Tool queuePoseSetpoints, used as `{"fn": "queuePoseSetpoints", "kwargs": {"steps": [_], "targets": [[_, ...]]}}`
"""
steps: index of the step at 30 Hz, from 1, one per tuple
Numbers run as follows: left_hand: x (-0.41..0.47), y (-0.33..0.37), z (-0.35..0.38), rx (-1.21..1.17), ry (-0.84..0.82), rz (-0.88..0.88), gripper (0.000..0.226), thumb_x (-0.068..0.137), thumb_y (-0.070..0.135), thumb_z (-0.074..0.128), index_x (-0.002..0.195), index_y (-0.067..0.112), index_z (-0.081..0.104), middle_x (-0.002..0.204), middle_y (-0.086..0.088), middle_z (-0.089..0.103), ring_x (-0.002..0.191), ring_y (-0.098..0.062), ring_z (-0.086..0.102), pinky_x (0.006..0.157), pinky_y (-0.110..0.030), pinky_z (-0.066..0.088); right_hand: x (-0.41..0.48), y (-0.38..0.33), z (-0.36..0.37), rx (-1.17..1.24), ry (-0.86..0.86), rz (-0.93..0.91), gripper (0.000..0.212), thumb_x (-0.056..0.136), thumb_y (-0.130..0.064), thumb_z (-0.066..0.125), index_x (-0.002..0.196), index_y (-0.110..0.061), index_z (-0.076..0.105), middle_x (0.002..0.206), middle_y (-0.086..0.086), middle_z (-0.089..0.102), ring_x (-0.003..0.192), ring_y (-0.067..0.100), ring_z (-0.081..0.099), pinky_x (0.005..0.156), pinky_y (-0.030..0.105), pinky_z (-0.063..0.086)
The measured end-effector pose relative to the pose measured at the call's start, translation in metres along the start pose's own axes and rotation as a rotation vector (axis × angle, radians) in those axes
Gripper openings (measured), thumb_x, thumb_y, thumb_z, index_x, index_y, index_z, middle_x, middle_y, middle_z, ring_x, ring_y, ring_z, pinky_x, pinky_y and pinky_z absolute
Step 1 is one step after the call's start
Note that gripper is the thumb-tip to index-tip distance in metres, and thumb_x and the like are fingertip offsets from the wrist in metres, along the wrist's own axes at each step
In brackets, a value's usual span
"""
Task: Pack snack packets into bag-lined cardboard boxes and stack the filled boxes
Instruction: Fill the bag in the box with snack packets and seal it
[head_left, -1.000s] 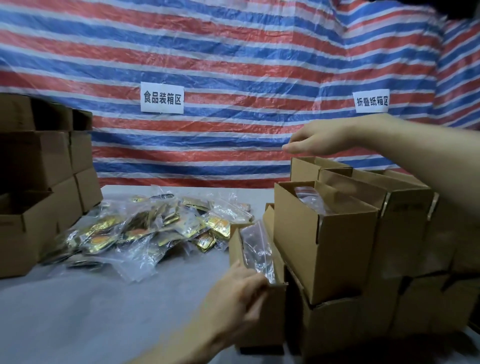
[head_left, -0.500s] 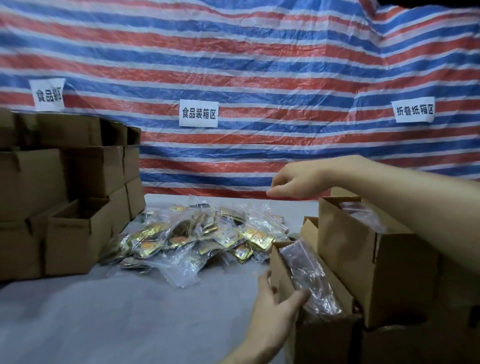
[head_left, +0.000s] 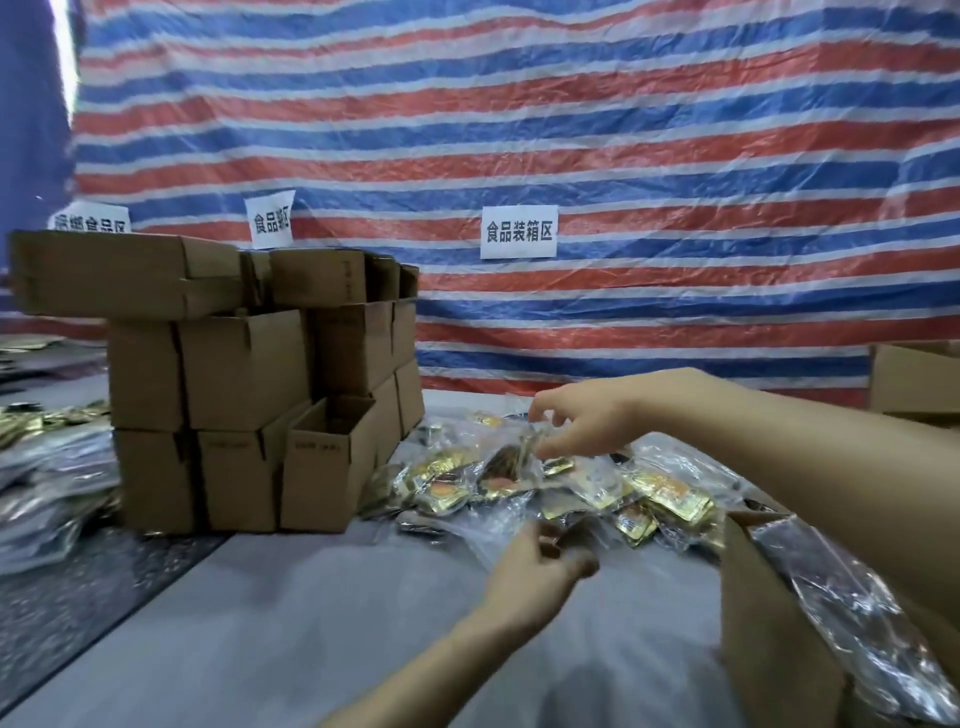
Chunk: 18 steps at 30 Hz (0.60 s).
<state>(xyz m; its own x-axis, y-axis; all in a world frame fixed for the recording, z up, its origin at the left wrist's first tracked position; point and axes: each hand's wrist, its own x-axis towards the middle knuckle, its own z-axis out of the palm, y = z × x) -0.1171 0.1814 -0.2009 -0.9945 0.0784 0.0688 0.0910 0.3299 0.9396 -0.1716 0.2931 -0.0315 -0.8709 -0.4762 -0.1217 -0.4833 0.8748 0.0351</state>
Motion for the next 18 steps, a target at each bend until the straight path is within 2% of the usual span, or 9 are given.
{"fn": "queuePoseSetpoints", "kwargs": {"steps": [2, 3, 5, 7, 9, 12, 15, 18], "targets": [[0.015, -0.014, -0.037, 0.034, 0.123, 0.021, 0.040, 0.090, 0.029, 0.072, 0.124, 0.027, 0.051, 0.116, 0.003, 0.057, 0.097, -0.008, 0.058, 0.071, -0.017, 0.046, 0.026, -0.011, 0.013, 0.075, 0.013, -0.015, 0.062, 0.099, -0.048, 0.056, 0.152, -0.021, 0.036, 0.150, 0.003, 0.047, 0.116, 0.016, 0.050, 0.093, 0.030, 0.041], [0.022, -0.023, -0.055, 0.063, 0.191, 0.032, 0.042, 0.088, 0.027, 0.073, 0.124, 0.028, 0.051, 0.117, 0.003, 0.056, 0.101, -0.011, 0.058, 0.075, -0.021, 0.047, 0.039, -0.015, 0.022, 0.117, 0.022, -0.014, 0.062, 0.099, -0.045, 0.057, 0.151, -0.019, 0.036, 0.149, 0.005, 0.049, 0.113, 0.017, 0.051, 0.093, 0.031, 0.041], [0.036, -0.042, -0.088, 0.112, 0.334, 0.038, 0.052, 0.085, 0.021, 0.076, 0.131, 0.026, 0.053, 0.120, -0.001, 0.056, 0.109, -0.020, 0.058, 0.090, -0.035, 0.049, 0.064, -0.020, 0.048, 0.210, 0.057, 0.014, 0.063, 0.098, -0.040, 0.060, 0.151, -0.016, 0.037, 0.146, 0.008, 0.052, 0.116, 0.021, 0.056, 0.098, 0.035, 0.046], [0.048, -0.064, -0.115, 0.142, 0.473, 0.031, 0.057, 0.081, 0.019, 0.077, 0.133, 0.027, 0.053, 0.117, -0.003, 0.054, 0.111, -0.024, 0.058, 0.098, -0.037, 0.048, 0.085, -0.022, 0.082, 0.318, 0.083, 0.073, 0.062, 0.096, -0.033, 0.059, 0.150, -0.014, 0.036, 0.140, 0.010, 0.057, 0.120, 0.026, 0.059, 0.101, 0.040, 0.049], [0.057, -0.088, -0.134, 0.158, 0.576, 0.001, 0.062, 0.082, 0.021, 0.077, 0.136, 0.032, 0.050, 0.113, 0.001, 0.047, 0.111, -0.025, 0.055, 0.095, -0.034, 0.046, 0.098, -0.023, 0.125, 0.455, 0.122, 0.150, 0.063, 0.092, -0.029, 0.057, 0.150, -0.014, 0.035, 0.141, 0.012, 0.057, 0.124, 0.029, 0.058, 0.103, 0.045, 0.049], [0.065, -0.123, -0.147, 0.184, 0.626, -0.068, 0.071, 0.087, 0.028, 0.076, 0.146, 0.036, 0.039, 0.129, -0.004, 0.040, 0.100, -0.022, 0.052, 0.088, -0.035, 0.044, 0.103, -0.025, 0.203, 0.668, 0.233, 0.293, 0.071, 0.084, -0.038, 0.055, 0.150, -0.020, 0.037, 0.150, 0.008, 0.047, 0.135, 0.029, 0.048, 0.108, 0.040, 0.042], [0.073, -0.146, -0.148, 0.266, 0.668, -0.063, 0.082, 0.086, 0.035, 0.078, 0.151, 0.042, 0.029, 0.141, -0.007, 0.034, 0.101, -0.027, 0.053, 0.087, -0.040, 0.048, 0.106, -0.022, 0.263, 0.679, 0.401, 0.388, 0.042, 0.089, -0.032, 0.056, 0.131, -0.028, 0.056, 0.133, -0.002, 0.056, 0.123, 0.022, 0.054, 0.100, 0.034, 0.045], [0.088, -0.142, -0.154, 0.377, 0.846, -0.070, 0.099, 0.079, 0.034, 0.083, 0.152, 0.050, 0.019, 0.149, -0.015, 0.026, 0.118, -0.043, 0.050, 0.100, -0.054, 0.045, 0.111, -0.014, 0.273, 0.796, 0.528, 0.384, 0.020, 0.087, -0.025, 0.062, 0.106, -0.030, 0.065, 0.111, -0.009, 0.065, 0.107, 0.017, 0.062, 0.093, 0.032, 0.049]]}}
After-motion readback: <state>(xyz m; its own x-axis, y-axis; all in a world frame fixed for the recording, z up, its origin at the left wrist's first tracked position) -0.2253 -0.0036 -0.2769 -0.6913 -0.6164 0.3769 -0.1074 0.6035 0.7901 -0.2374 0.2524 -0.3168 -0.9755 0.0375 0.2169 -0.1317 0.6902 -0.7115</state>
